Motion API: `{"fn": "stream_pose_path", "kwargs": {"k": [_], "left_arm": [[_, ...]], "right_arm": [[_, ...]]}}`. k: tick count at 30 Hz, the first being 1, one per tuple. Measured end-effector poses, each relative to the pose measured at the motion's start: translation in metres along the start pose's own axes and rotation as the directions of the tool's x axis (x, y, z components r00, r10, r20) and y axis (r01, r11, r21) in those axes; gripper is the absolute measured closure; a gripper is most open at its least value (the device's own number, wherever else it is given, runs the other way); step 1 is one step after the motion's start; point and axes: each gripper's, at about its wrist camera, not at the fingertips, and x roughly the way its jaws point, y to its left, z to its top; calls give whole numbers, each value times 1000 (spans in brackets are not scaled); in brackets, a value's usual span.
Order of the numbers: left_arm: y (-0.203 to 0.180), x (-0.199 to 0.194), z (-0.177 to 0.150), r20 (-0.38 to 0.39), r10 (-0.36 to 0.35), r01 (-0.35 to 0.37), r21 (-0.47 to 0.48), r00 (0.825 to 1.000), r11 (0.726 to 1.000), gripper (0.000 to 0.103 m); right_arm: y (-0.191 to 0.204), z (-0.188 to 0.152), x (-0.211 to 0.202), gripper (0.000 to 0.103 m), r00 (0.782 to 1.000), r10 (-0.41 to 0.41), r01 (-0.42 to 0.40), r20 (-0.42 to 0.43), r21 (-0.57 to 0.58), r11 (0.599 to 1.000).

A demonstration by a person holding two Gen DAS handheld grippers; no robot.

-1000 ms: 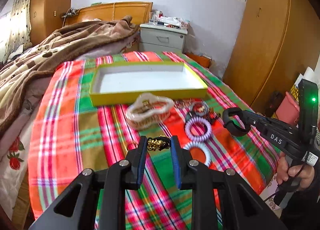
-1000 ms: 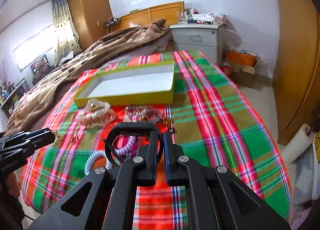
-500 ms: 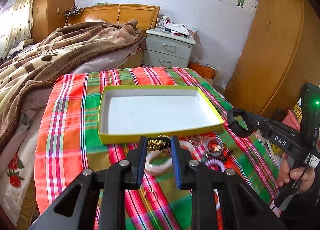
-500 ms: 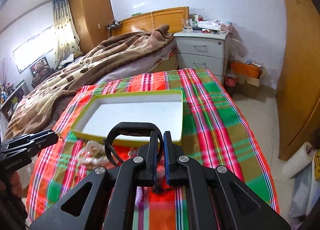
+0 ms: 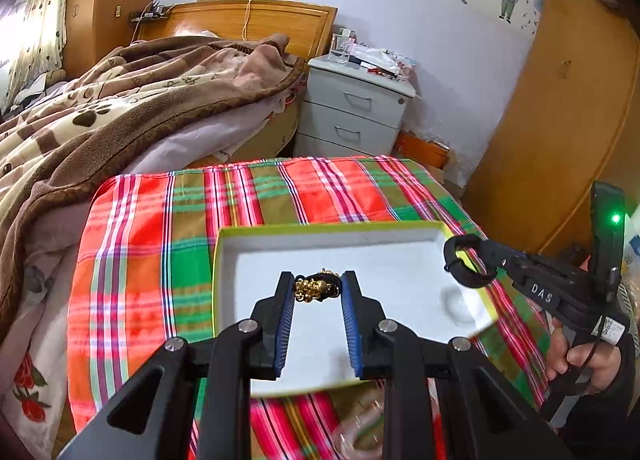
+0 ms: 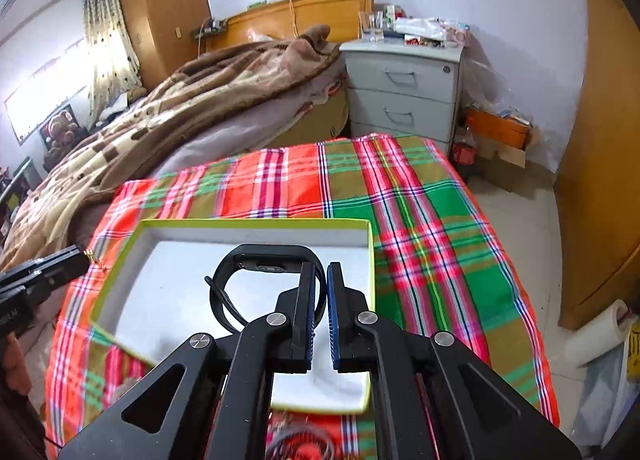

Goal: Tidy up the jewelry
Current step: 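Carry the gold charm and black wristband over the yellow box with both grippers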

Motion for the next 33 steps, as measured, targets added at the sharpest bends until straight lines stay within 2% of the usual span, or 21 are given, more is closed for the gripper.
{"fn": "stream_pose_path", "kwargs": {"k": [6, 15, 33], "left_arm": [[11, 35, 14, -46, -9, 8, -15, 999, 1000, 78], [20, 76, 12, -112, 13, -15, -16, 994, 1000, 78], [25, 101, 4, -160, 53, -55, -5, 986, 998, 76]], "right_arm": [[-3, 11, 30, 97, 999, -15, 15, -46, -6, 1000], [-1, 10, 59, 97, 994, -44, 40, -102, -34, 999], [2, 10, 75, 97, 989, -78, 70, -128, -65, 995]]}}
